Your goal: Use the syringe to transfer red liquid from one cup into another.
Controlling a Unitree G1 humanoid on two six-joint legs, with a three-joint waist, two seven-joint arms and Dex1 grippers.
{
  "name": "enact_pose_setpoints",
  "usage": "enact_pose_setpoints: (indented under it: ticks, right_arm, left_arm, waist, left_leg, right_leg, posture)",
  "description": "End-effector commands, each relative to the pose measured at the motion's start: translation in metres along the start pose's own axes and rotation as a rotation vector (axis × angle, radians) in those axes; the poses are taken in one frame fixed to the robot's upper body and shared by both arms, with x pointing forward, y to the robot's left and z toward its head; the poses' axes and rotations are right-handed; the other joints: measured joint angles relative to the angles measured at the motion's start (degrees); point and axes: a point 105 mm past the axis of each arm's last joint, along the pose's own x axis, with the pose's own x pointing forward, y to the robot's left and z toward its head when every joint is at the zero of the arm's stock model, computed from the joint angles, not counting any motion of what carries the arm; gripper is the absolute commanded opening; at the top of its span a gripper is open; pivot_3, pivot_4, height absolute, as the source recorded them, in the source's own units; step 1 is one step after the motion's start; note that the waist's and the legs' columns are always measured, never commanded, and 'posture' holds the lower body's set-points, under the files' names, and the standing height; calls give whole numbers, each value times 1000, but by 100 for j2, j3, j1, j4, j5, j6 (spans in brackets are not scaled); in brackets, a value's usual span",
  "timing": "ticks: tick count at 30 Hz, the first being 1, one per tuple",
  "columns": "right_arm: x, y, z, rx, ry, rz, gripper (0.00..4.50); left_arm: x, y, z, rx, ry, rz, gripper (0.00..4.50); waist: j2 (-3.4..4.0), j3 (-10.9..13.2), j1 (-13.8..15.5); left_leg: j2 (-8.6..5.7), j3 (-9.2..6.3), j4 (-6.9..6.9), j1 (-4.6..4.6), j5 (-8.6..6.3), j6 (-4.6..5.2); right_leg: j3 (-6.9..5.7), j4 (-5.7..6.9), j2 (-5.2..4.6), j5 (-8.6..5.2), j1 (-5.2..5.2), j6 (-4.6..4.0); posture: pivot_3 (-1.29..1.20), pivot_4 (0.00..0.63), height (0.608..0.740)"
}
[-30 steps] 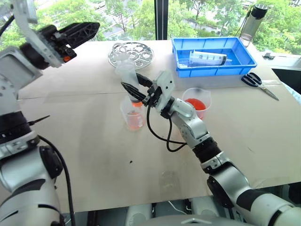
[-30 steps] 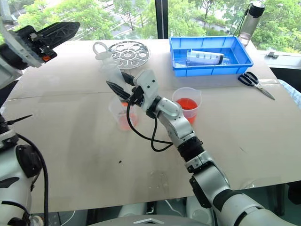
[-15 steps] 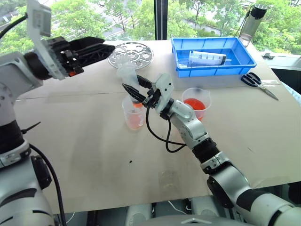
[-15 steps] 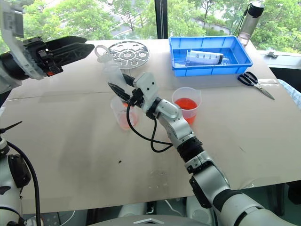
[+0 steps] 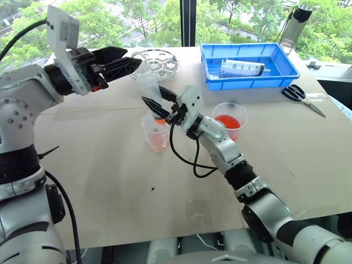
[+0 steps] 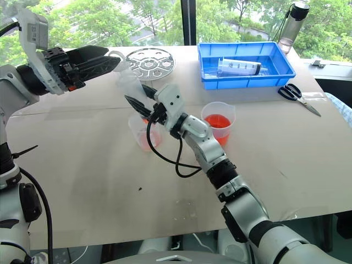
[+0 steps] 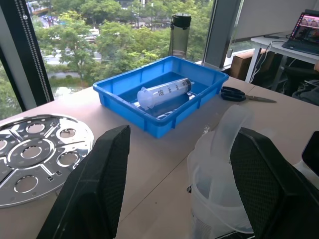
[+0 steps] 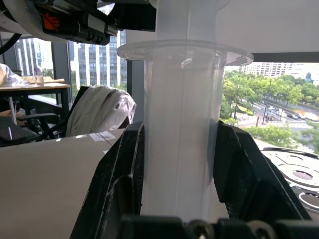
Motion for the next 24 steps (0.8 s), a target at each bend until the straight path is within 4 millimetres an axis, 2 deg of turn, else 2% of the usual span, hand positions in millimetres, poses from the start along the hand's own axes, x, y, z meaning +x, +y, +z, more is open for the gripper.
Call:
enact_pose_setpoints:
  ticks: [1, 5, 19, 24]
  right_arm:
    - [42, 47, 47, 25, -191, 124, 1476]
    - [43, 50, 48, 24, -194, 137, 1476]
    - [51, 54, 60, 38, -228, 162, 1476]
    - [55, 51, 74, 47, -267, 155, 1476]
  left_arm:
    - [2, -9, 17, 70, -46, -17, 1810]
    - [2, -14, 15, 93, -32, -47, 0]
    - [1, -19, -4, 112, 38, -114, 0]
    - [-2, -19, -18, 93, 74, -126, 0]
  waist:
    - [0, 0, 1]
    - [0, 0, -5]
    - [0, 0, -3]
    - [1, 0, -6]
  left_leg:
    - [0, 0, 0, 0, 0, 0]
    - [0, 1, 0, 0, 0, 0]
    - [0, 2, 0, 0, 0, 0]
    - [0, 2, 0, 0, 0, 0]
  right_leg:
    - [0, 0, 0, 0, 0, 0]
    - [0, 0, 0, 0, 0, 0]
    - [1, 0, 0, 0, -1, 0]
    - [2, 1, 0, 0, -1, 0]
  posture:
    - [0, 150, 740]
    - [0, 150, 740]
    - [0, 150, 740]
    - [0, 150, 740]
